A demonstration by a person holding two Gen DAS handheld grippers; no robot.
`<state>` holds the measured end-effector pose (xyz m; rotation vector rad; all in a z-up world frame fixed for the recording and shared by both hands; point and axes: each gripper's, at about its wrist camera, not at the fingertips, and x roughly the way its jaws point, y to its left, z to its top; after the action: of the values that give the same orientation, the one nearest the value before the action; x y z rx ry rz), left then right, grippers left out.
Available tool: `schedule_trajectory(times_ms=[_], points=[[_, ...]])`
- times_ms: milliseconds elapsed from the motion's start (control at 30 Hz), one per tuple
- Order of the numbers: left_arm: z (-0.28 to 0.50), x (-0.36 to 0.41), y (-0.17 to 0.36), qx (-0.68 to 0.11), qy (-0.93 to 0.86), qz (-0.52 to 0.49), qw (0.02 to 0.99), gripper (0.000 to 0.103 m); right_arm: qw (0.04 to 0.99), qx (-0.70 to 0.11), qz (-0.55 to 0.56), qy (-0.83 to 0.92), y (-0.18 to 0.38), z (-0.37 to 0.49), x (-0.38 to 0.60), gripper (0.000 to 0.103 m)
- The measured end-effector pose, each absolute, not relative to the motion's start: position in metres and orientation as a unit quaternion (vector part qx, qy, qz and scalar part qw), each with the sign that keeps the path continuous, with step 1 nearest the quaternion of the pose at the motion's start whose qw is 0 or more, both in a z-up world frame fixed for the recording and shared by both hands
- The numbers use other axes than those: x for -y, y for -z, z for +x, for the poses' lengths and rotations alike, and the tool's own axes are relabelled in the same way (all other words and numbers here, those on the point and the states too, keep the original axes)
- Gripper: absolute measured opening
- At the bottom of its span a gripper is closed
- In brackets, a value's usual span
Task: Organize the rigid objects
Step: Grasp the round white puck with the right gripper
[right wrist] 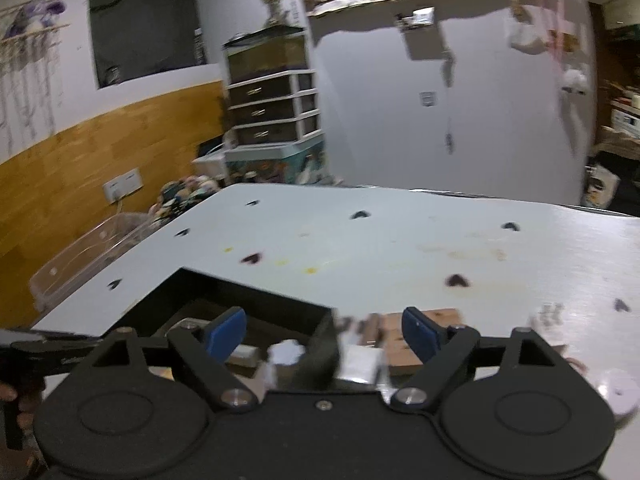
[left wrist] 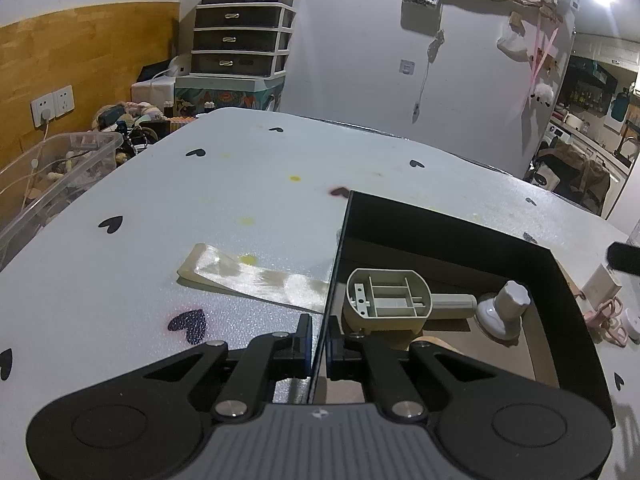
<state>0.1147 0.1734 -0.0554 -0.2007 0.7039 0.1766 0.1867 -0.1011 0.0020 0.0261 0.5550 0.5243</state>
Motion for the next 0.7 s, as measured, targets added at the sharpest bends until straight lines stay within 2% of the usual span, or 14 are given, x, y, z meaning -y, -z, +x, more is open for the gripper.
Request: schedule_trajectory(times_ms=[700], points=[[0.117, -0.175, 0.056, -0.343, -0.084, -0.097, 0.93, 0.006, 0.96, -0.274, 0.06, -0.015, 0.023, 0.2, 0.262, 0.086]])
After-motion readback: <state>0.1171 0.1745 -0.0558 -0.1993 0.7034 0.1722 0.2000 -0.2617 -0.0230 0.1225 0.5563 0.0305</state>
